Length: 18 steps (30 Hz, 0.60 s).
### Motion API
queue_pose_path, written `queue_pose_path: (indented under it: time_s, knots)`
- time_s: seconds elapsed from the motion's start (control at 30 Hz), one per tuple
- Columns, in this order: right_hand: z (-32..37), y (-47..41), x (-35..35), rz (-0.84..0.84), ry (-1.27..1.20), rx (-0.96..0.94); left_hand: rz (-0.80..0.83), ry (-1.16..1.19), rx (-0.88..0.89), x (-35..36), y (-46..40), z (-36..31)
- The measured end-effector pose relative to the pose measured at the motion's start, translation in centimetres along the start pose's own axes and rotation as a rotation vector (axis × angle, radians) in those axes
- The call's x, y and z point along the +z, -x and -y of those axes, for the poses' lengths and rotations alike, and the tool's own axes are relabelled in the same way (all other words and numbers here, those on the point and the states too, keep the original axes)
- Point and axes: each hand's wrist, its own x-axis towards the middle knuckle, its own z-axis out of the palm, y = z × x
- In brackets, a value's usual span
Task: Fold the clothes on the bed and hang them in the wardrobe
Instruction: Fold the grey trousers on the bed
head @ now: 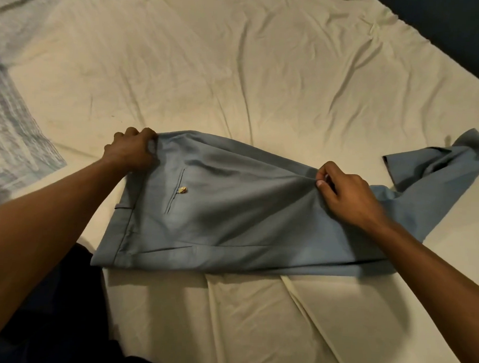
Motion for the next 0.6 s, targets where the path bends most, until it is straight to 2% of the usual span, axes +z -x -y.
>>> queue_pose_path:
  time_s: [0.17, 0.3, 0.47, 0.6]
  knots:
    - [-1.6, 0.0, 0.1, 0.134, 0.031, 0.069, -0.041, 0.301, -0.153, 0.3, 0.1, 0.1]
    - [-1.9, 0.0, -0.3, 0.202, -0.019, 0.027, -0.174, 0.612, -0.293, 0.4, 0.3, 0.3]
    - [-3.0, -0.7, -0.9, 0.199, -0.194, 0.152, -0.423, 0.93, -0.283, -0.4, 0.2, 0.1]
    - [-3.6, -1.8, -0.1, 0.161, -0.16, 0.235, -0.435, 1.031, -0.262, -0.8, -0.4, -0.3]
